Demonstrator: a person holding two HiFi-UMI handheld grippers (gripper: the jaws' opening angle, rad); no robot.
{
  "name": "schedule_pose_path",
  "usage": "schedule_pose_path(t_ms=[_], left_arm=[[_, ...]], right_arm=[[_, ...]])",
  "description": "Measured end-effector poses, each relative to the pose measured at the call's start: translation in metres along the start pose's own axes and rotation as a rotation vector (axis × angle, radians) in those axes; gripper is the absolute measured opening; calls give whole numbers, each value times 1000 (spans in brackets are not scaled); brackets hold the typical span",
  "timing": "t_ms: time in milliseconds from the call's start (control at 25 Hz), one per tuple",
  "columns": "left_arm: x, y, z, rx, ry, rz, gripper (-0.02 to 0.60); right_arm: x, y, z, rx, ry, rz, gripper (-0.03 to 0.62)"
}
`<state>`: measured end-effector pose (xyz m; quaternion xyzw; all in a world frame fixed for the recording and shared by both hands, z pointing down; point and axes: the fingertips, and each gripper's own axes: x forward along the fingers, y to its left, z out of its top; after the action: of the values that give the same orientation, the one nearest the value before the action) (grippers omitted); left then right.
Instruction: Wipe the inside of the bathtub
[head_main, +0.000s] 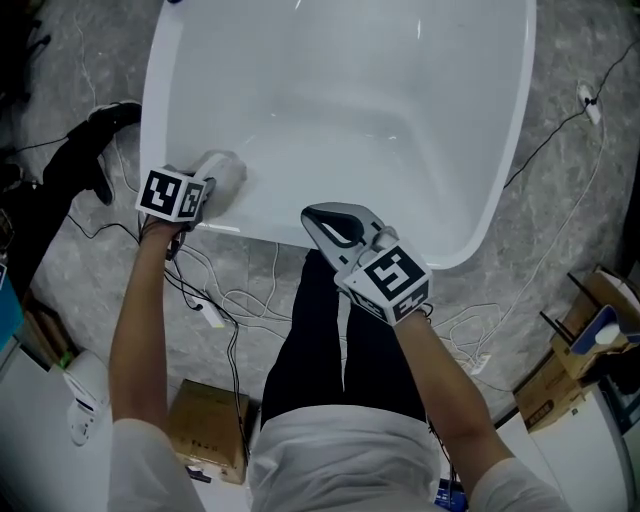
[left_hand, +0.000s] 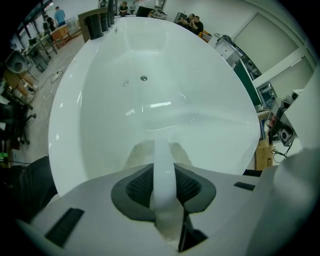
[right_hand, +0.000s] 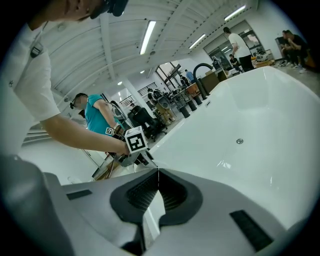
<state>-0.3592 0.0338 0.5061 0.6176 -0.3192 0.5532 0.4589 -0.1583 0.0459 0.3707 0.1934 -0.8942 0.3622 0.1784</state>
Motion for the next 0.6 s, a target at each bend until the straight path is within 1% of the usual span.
schedule_pose_path(t_ms=[120, 320, 480, 600], left_arm=[[2, -1, 1, 11, -4, 3, 98], [8, -5, 5, 23, -6, 1, 97], [13, -9, 9, 28, -11, 3, 97], [15, -16, 11, 36, -13, -1, 97]], right_arm=[[5, -1, -1, -22, 11, -5, 20], [21, -3, -11, -60, 69, -3, 20], [32, -10, -18, -106, 117, -25, 20], [37, -13, -20, -130, 139, -24, 20]])
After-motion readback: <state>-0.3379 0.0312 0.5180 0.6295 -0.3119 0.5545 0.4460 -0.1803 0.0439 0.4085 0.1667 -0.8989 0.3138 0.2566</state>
